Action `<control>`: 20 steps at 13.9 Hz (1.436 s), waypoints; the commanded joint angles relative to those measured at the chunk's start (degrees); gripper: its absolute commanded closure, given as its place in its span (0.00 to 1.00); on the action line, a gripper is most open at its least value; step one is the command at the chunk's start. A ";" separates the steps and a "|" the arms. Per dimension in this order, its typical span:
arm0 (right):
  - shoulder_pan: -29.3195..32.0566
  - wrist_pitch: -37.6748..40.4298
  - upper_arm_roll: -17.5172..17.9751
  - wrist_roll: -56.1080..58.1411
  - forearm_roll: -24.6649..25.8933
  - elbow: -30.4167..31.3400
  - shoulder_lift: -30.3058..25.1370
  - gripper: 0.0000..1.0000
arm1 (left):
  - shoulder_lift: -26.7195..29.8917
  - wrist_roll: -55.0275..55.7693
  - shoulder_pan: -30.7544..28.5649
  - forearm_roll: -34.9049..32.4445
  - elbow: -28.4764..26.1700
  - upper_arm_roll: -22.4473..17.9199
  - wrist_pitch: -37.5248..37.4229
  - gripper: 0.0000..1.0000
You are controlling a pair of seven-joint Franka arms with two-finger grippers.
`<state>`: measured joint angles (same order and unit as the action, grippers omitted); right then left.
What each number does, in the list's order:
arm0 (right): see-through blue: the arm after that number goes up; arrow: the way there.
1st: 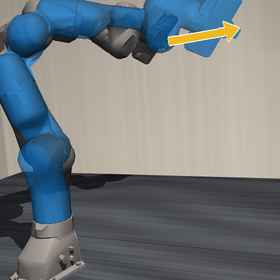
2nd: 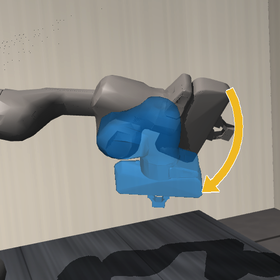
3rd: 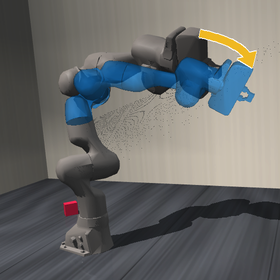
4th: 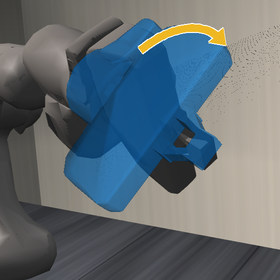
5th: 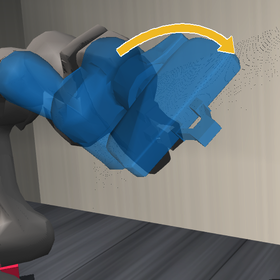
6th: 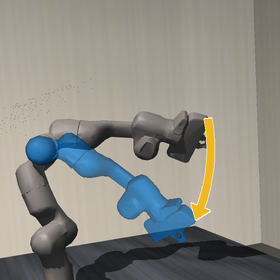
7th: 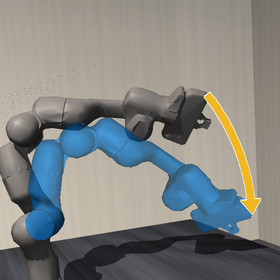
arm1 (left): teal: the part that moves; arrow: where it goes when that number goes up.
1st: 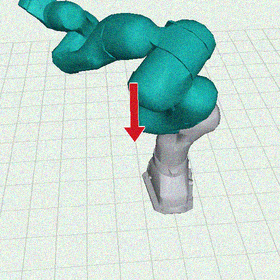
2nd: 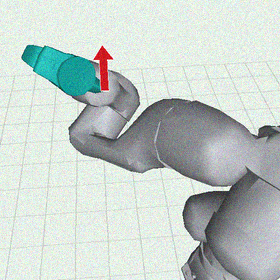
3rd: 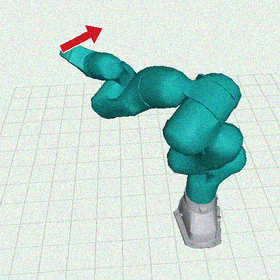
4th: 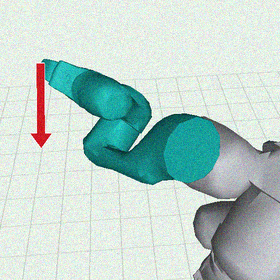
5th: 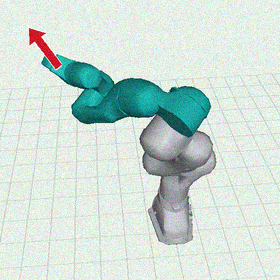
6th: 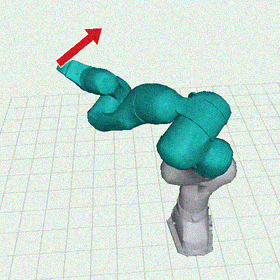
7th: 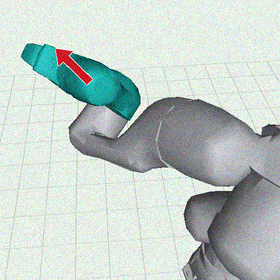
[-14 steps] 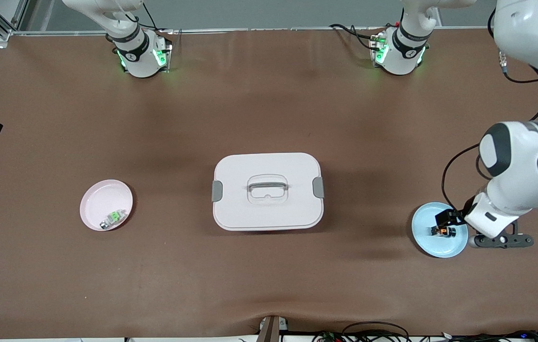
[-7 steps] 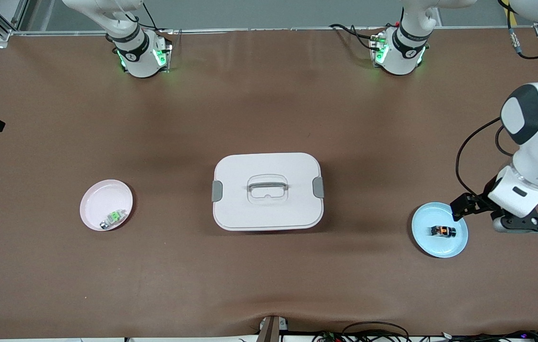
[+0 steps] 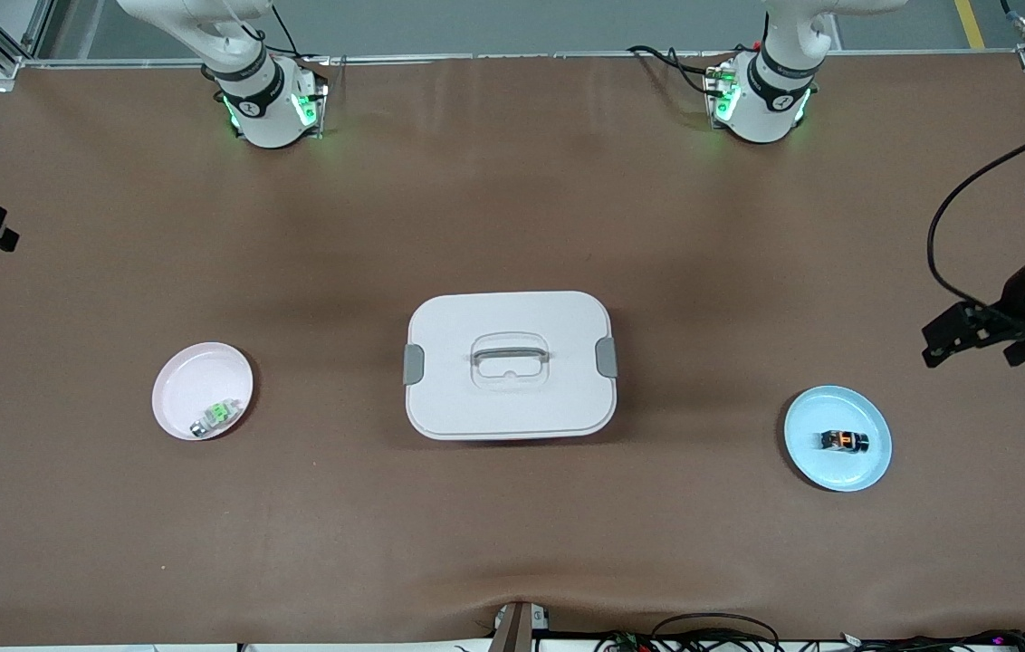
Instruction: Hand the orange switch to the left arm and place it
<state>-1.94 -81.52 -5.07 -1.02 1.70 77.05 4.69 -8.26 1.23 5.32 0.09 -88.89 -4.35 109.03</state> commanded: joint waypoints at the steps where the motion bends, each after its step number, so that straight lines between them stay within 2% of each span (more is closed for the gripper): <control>1: 0.01 0.66 -0.29 -0.04 0.85 -0.24 -0.56 0.00 | 2.80 -1.23 0.31 0.26 -1.19 -0.22 -3.37 0.00; 4: 0.19 0.66 -0.47 -0.65 -0.29 -0.24 -0.56 0.00 | 5.17 -3.69 0.31 0.26 -2.07 -0.13 -6.80 0.00; 7: 1.24 0.66 -0.64 -0.74 -2.57 -0.24 -0.56 0.00 | 7.46 -4.57 -0.04 0.26 -4.00 -0.22 -7.16 0.00; 9: 2.47 0.74 -0.64 -0.65 -4.24 -0.24 -0.56 0.00 | 7.64 -4.58 -0.66 0.26 -4.27 0.39 -7.16 0.00; 13: 2.65 0.74 -0.56 -0.21 -4.25 -0.24 -0.56 0.00 | 7.38 -4.40 -1.53 0.70 -4.27 0.92 -7.16 0.00; 17: 3.17 0.66 -0.56 0.05 -4.34 -0.24 -0.56 0.00 | 7.11 -4.40 -9.34 0.70 -4.18 9.52 -6.90 0.00; 20: 3.18 0.66 -0.47 0.05 -3.81 -0.24 -0.56 0.00 | 7.29 -3.96 -9.80 0.70 -4.18 10.15 -6.99 0.00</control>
<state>0.56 -81.47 -5.94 -1.26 -1.59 77.05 4.69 -2.01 -2.19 -3.44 0.09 -92.37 4.89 102.11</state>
